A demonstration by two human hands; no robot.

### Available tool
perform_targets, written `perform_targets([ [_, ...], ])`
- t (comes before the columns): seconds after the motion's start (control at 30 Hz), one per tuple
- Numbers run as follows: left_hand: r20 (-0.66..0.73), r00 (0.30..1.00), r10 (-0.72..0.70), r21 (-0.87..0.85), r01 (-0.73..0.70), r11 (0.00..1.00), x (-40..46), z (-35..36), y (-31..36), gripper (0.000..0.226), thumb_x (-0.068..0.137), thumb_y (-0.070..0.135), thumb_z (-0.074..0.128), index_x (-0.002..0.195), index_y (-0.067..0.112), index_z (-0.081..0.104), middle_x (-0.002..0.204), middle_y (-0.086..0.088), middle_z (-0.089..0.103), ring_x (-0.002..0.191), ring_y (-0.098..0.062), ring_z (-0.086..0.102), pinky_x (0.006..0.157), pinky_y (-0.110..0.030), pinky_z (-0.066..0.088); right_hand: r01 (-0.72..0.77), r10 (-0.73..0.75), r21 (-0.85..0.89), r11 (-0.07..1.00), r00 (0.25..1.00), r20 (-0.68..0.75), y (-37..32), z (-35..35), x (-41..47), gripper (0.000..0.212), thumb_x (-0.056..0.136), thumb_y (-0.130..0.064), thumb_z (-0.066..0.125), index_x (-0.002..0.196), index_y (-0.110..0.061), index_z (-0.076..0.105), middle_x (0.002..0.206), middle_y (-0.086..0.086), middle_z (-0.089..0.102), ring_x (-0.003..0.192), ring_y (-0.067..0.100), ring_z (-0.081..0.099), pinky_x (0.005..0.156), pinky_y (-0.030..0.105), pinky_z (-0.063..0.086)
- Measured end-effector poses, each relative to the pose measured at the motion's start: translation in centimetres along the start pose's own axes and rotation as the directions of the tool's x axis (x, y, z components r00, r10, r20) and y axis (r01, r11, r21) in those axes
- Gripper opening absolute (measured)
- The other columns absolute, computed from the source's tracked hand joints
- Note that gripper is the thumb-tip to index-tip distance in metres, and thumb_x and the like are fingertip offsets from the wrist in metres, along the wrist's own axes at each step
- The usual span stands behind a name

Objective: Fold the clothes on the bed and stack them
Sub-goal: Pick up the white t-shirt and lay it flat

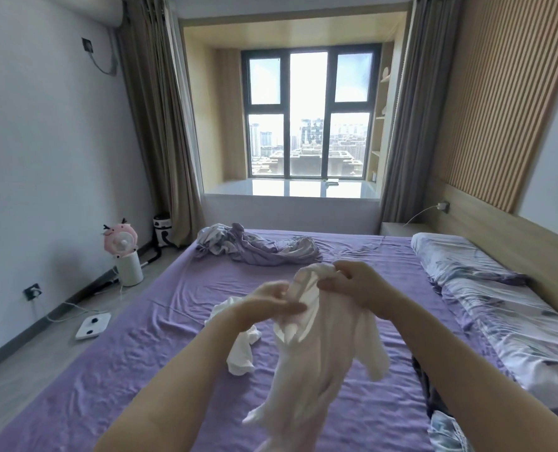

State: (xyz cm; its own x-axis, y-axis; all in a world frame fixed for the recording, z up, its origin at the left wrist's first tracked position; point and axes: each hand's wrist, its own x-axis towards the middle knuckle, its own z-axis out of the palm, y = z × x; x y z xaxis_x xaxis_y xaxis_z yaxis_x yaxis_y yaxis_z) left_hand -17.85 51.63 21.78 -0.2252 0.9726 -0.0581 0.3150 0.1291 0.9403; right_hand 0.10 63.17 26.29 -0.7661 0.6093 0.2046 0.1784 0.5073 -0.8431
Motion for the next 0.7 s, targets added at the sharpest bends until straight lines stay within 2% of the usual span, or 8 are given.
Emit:
perform_targets([
  [0.1,0.000,0.992,-0.129,0.197,0.127,0.972,-0.8,-0.4,-4.4,0.014,0.075,0.016,0.075,0.072,0.017,0.062,0.071,0.004,0.059,0.070,-0.008,0.054,0.070,-0.029,0.047,-0.007,0.033,0.260,0.965,0.995,-0.098,-0.6,-1.1,0.4,0.011,0.081,-0.016,0.072,0.073,-0.014,0.063,0.063,-0.005,0.062,0.057,0.009,0.057,0.053,0.020,0.046],
  [0.17,-0.074,0.983,-0.171,0.184,0.182,0.966,-1.6,-0.5,-6.2,0.014,0.077,0.020,0.074,0.079,0.013,0.062,0.076,0.002,0.056,0.075,-0.011,0.051,0.070,-0.026,0.042,-0.020,0.084,0.389,0.921,0.986,-0.147,-0.4,-1.6,0.7,0.009,0.081,-0.016,0.071,0.083,-0.009,0.066,0.073,0.006,0.066,0.064,0.017,0.062,0.059,0.029,0.052],
  [0.23,-0.143,0.971,-0.190,0.126,0.209,0.970,-2.2,-1.0,-7.0,0.024,0.080,0.031,0.074,0.083,0.012,0.061,0.078,0.001,0.053,0.076,-0.011,0.050,0.068,-0.022,0.039,-0.039,0.133,0.436,0.899,0.973,-0.187,0.5,-1.9,0.8,0.011,0.081,-0.014,0.071,0.084,-0.005,0.066,0.073,0.009,0.065,0.063,0.019,0.061,0.059,0.031,0.052],
  [0.33,-0.213,0.968,-0.132,0.136,0.163,0.977,-2.6,-1.9,-7.4,0.060,0.063,0.072,0.067,0.074,0.015,0.051,0.075,-0.001,0.043,0.071,-0.013,0.042,0.067,-0.029,0.033,-0.113,0.223,0.461,0.880,0.956,-0.192,2.6,-2.1,0.9,0.015,0.081,-0.010,0.070,0.089,0.001,0.065,0.077,0.014,0.065,0.065,0.022,0.060,0.063,0.034,0.051],
  [0.43,-0.278,0.957,-0.087,0.142,0.130,0.981,-2.7,-2.2,-6.6,0.056,0.068,0.069,0.064,0.063,0.023,0.034,0.066,0.002,0.034,0.061,-0.010,0.034,0.059,-0.028,0.028,-0.172,0.249,0.374,0.911,0.954,-0.169,4.7,-1.8,0.5,0.013,0.080,-0.008,0.070,0.089,-0.001,0.066,0.079,0.014,0.065,0.067,0.022,0.060,0.065,0.034,0.050],
  [0.57,-0.194,0.977,-0.091,0.167,0.124,0.978,-2.4,-2.4,-4.3,0.047,0.063,0.066,0.072,0.065,0.024,0.050,0.073,0.004,0.051,0.068,-0.011,0.050,0.070,-0.034,0.046,-0.184,0.232,0.240,0.953,0.954,-0.190,7.0,-2.5,-0.4,0.025,0.080,-0.020,0.073,0.085,0.002,0.064,0.074,0.009,0.061,0.066,0.017,0.055,0.063,0.032,0.045],
  [0.63,-0.013,0.986,-0.164,0.159,0.164,0.973,-2.6,-2.8,-3.3,0.036,0.065,0.047,0.080,0.089,0.030,0.062,0.094,0.001,0.061,0.087,-0.015,0.059,0.084,-0.035,0.049,-0.180,0.220,0.186,0.966,0.950,-0.223,7.7,-3.3,-0.7,0.025,0.082,-0.026,0.071,0.083,-0.001,0.067,0.073,0.007,0.061,0.067,0.014,0.053,0.063,0.027,0.044],
  [0.7,0.217,0.953,-0.213,0.043,0.208,0.977,-2.6,-3.0,-2.7,0.046,0.071,0.017,0.081,0.111,0.020,0.057,0.107,-0.009,0.059,0.094,-0.020,0.060,0.084,-0.034,0.051,-0.162,0.205,0.170,0.972,0.938,-0.280,8.1,-4.0,-1.0,0.015,0.084,-0.023,0.069,0.081,-0.008,0.071,0.075,0.004,0.064,0.067,0.011,0.053,0.059,0.014,0.042],
])
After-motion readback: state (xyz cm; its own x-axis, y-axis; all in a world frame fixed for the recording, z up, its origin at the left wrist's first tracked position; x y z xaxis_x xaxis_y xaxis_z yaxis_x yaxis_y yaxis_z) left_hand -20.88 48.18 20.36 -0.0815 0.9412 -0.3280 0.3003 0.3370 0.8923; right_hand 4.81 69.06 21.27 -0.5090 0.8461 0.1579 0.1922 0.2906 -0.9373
